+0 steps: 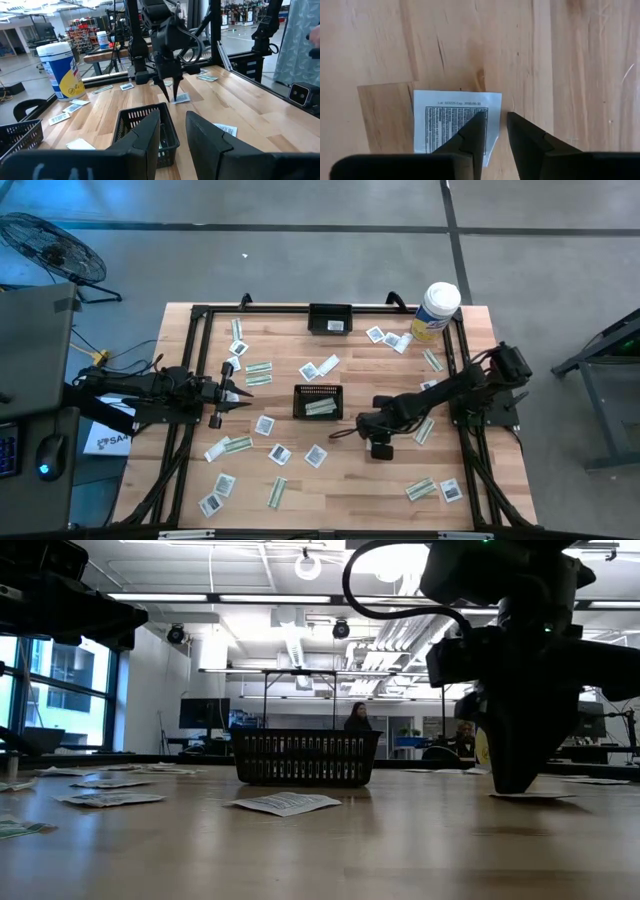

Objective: Pick & Place First Aid Supplies
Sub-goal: Put the towelette pack into the top black basket

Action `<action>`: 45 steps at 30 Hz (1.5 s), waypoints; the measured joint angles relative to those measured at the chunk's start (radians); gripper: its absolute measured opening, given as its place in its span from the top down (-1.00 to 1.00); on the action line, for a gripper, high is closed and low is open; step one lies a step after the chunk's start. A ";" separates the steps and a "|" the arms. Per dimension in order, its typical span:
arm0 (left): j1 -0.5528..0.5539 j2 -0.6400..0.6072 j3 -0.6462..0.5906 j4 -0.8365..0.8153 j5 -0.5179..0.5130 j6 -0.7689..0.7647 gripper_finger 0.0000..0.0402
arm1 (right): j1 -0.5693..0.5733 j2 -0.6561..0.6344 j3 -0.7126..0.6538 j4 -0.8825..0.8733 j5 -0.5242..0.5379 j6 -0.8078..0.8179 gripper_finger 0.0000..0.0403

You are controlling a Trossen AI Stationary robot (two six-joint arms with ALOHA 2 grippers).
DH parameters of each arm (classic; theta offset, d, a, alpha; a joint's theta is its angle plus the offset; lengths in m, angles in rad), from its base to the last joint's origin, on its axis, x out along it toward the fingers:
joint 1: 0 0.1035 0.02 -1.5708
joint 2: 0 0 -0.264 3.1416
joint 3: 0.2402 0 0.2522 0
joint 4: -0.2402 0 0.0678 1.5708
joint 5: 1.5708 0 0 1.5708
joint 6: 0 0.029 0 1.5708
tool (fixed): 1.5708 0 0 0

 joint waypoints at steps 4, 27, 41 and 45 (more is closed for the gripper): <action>0.000 0.000 0.000 0.000 0.000 0.000 0.54 | 0.000 0.000 -0.008 -0.001 0.006 0.014 0.76; 0.000 0.000 0.000 0.000 0.000 0.000 0.54 | 0.083 -0.069 0.142 -0.149 0.077 0.210 0.96; 0.000 0.000 0.000 0.000 0.000 0.000 0.54 | 0.254 -0.071 0.142 -0.129 0.103 0.396 0.46; 0.000 0.000 0.000 0.000 0.000 0.000 0.54 | 0.303 -0.071 0.142 -0.118 0.129 0.390 0.44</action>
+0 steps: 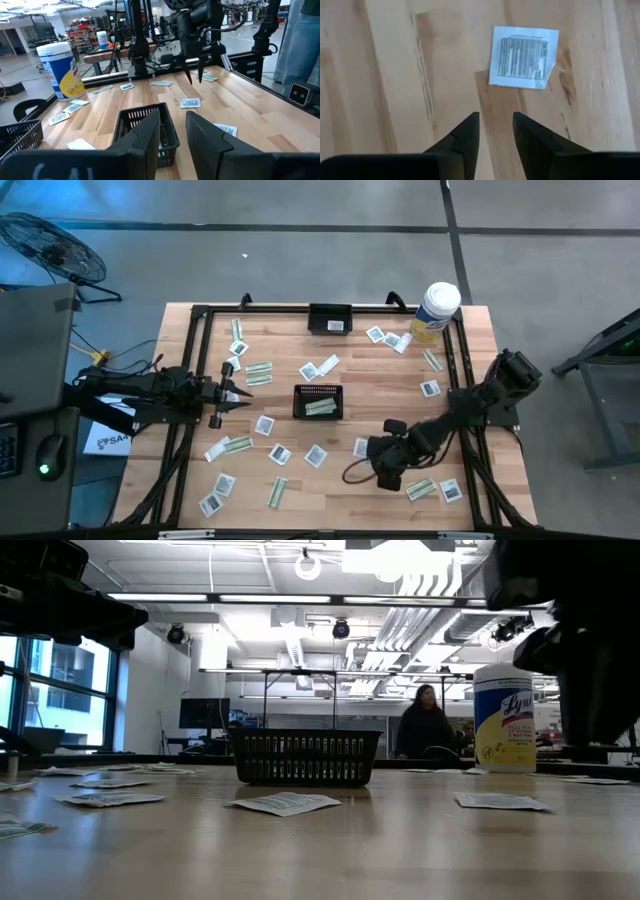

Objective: Pick & Place First Aid Supplies
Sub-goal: Put the towelette pack into the top black basket

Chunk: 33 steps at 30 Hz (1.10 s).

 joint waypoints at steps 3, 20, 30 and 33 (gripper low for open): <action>0.000 0.000 0.000 0.000 0.000 0.000 0.54 | 0.028 0.000 0.000 0.003 0.008 -0.017 0.44; 0.000 0.000 0.000 0.000 0.000 0.000 0.54 | 0.028 0.129 0.003 0.231 0.132 -0.209 0.44; 0.000 0.000 0.000 0.000 0.000 0.000 0.54 | -0.014 0.185 0.006 0.195 0.128 -0.181 0.44; 0.000 0.000 0.000 0.000 0.000 0.000 0.54 | -0.016 0.209 0.007 0.177 0.113 -0.200 0.45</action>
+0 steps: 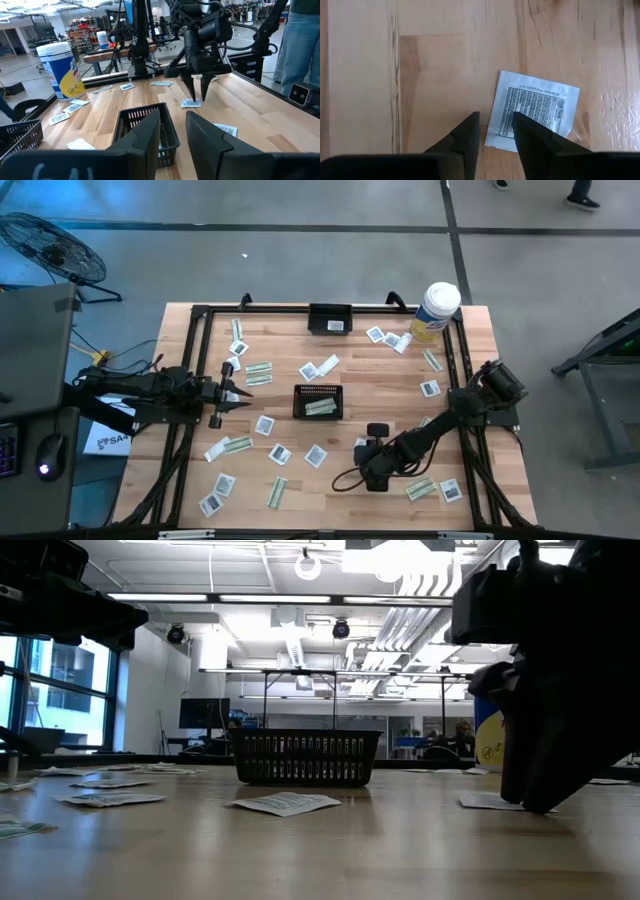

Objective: Pick & Place First Aid Supplies
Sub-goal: Put the towelette pack into the top black basket

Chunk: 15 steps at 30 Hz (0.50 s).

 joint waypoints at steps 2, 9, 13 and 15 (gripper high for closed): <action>0.000 0.000 0.000 0.000 0.000 0.000 0.54 | 0.000 0.011 0.002 -0.008 0.002 0.000 0.49; 0.000 0.000 0.000 0.000 0.000 0.000 0.54 | -0.001 0.019 0.003 -0.035 0.024 -0.002 0.79; 0.000 0.000 0.000 0.000 0.000 0.000 0.54 | -0.009 0.019 0.003 -0.041 0.008 -0.001 0.95; 0.000 0.000 0.000 0.000 0.000 0.000 0.54 | -0.012 0.010 0.000 -0.043 0.001 0.006 0.98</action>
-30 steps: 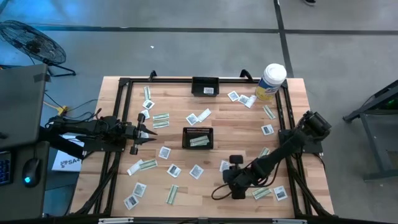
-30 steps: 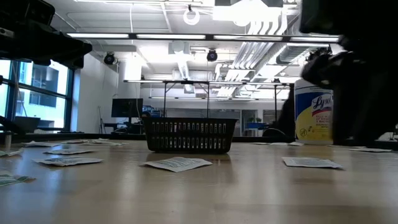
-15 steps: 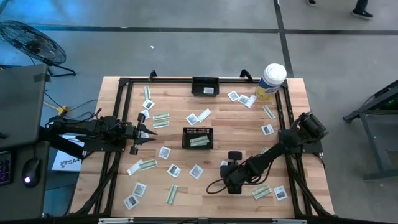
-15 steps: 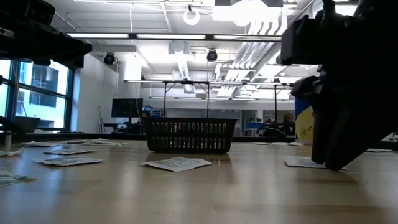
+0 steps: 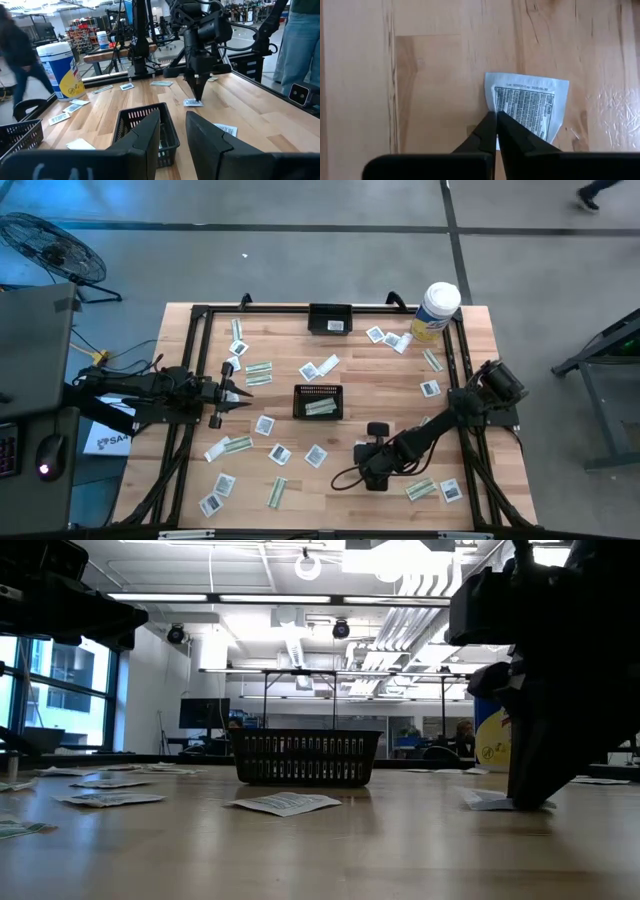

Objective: Pick & Place First Aid Supplies
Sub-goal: Put the towelette pack into the top black basket

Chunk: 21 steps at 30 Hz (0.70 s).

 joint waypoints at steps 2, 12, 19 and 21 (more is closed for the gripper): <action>0.000 0.000 0.000 0.000 0.000 0.000 0.54 | -0.001 -0.023 -0.004 -0.002 -0.008 0.015 0.98; 0.000 0.000 0.000 0.000 0.000 0.000 0.54 | -0.065 -0.229 -0.009 -0.052 -0.037 0.043 0.99; 0.000 0.000 0.000 0.000 0.000 0.000 0.54 | -0.262 -0.352 -0.008 -0.048 0.037 -0.111 1.00; 0.000 0.000 0.000 0.000 0.000 0.000 0.54 | -0.354 -0.364 -0.008 -0.010 0.030 -0.185 0.99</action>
